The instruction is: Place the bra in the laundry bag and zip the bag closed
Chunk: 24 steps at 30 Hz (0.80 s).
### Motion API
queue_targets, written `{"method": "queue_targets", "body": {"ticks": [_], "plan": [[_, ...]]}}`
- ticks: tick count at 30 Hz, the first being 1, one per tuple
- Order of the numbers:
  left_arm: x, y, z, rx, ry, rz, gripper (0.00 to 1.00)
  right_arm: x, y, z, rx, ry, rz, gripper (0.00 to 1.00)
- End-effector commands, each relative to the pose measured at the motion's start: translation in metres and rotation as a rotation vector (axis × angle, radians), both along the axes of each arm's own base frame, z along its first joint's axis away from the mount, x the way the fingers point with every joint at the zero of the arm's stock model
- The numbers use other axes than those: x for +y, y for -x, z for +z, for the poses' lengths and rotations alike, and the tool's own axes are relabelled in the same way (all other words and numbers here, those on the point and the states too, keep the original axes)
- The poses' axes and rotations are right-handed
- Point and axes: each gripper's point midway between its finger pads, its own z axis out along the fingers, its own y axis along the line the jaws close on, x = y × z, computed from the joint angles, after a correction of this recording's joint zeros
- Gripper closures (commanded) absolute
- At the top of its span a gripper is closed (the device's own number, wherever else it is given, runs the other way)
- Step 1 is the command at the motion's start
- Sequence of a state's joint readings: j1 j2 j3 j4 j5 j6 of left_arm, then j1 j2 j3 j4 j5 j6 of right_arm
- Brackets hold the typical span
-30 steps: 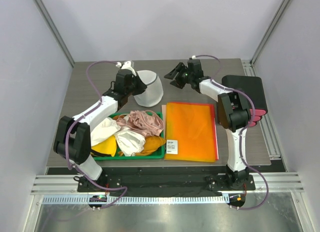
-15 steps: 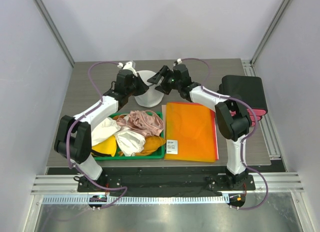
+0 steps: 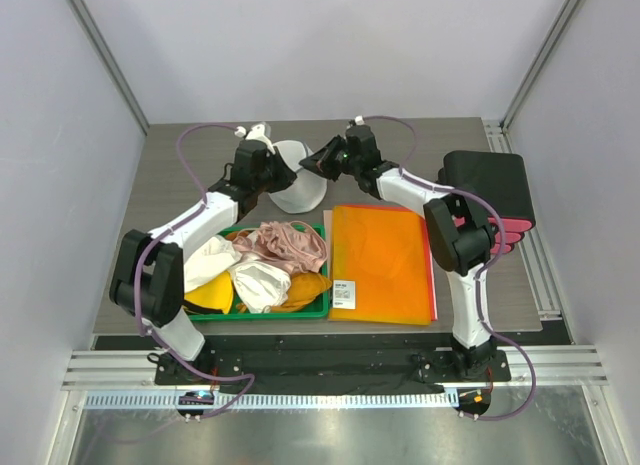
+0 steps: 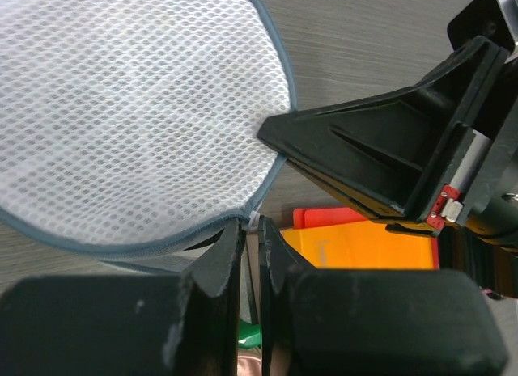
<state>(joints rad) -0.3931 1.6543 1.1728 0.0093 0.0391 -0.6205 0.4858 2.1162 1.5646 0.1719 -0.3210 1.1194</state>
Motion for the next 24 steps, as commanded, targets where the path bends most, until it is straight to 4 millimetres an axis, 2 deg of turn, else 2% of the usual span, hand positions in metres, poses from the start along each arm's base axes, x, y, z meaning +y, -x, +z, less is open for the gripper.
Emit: {"method": "queue_targets", "body": {"ticks": [1, 2, 3, 4, 5, 6, 7, 8, 10, 11, 15, 17, 18, 19, 20, 21, 22, 23, 24], "plan": [[0.028, -0.008, 0.006, -0.010, -0.062, 0.125, 1.00, -0.030, -0.047, 0.020, -0.100, -0.024, -0.059, 0.99], [0.034, -0.008, 0.006, -0.010, -0.071, 0.155, 1.00, -0.031, -0.054, 0.029, -0.134, -0.027, -0.046, 0.99], [0.038, -0.007, 0.004, -0.005, -0.073, 0.170, 1.00, -0.038, -0.064, 0.019, -0.128, -0.020, -0.048, 0.99], [0.044, -0.005, 0.004, -0.003, -0.073, 0.190, 1.00, -0.039, -0.068, 0.018, -0.136, -0.023, -0.025, 0.99], [0.049, -0.005, 0.004, -0.003, -0.071, 0.213, 1.00, -0.039, -0.078, 0.032, -0.177, -0.030, -0.023, 0.99], [0.052, -0.004, 0.005, -0.007, -0.076, 0.229, 1.00, -0.045, -0.085, 0.032, -0.201, -0.014, -0.019, 0.99], [0.055, -0.002, 0.007, -0.014, -0.077, 0.238, 1.00, -0.046, -0.090, 0.021, -0.195, -0.006, -0.009, 0.99], [0.058, -0.001, 0.009, -0.019, -0.083, 0.244, 1.00, -0.046, -0.097, 0.030, -0.224, -0.010, -0.008, 0.99], [0.062, 0.001, 0.010, -0.026, -0.092, 0.259, 1.00, -0.051, -0.106, 0.021, -0.230, 0.005, -0.008, 0.99], [0.064, 0.002, 0.014, -0.036, -0.088, 0.264, 1.00, -0.049, -0.108, 0.027, -0.250, 0.002, -0.002, 0.99], [0.057, 0.004, 0.017, -0.053, -0.066, 0.225, 1.00, -0.048, -0.110, 0.027, -0.251, 0.004, 0.009, 0.98], [0.044, 0.005, 0.016, -0.044, -0.035, 0.166, 1.00, -0.042, -0.102, 0.032, -0.247, 0.006, 0.024, 0.90], [0.040, 0.005, 0.016, -0.039, -0.023, 0.150, 1.00, -0.040, -0.098, 0.034, -0.248, 0.013, 0.031, 0.76], [0.035, 0.002, 0.023, -0.057, 0.005, 0.130, 1.00, -0.037, -0.092, 0.033, -0.236, 0.033, 0.045, 0.69], [0.033, 0.001, 0.024, -0.061, 0.016, 0.125, 1.00, -0.036, -0.080, 0.040, -0.228, 0.045, 0.049, 0.62], [0.030, -0.001, 0.027, -0.064, 0.026, 0.120, 1.00, -0.038, -0.077, 0.039, -0.215, 0.069, 0.021, 0.53], [0.029, -0.001, 0.028, -0.064, 0.034, 0.115, 1.00, -0.039, -0.069, 0.036, -0.199, 0.084, 0.014, 0.50], [0.026, -0.002, 0.028, -0.063, 0.042, 0.103, 1.00, -0.039, -0.054, 0.019, -0.161, 0.114, 0.016, 0.42], [0.023, -0.003, 0.029, -0.064, 0.047, 0.095, 1.00, -0.044, -0.048, 0.034, -0.183, 0.126, -0.014, 0.38]]}}
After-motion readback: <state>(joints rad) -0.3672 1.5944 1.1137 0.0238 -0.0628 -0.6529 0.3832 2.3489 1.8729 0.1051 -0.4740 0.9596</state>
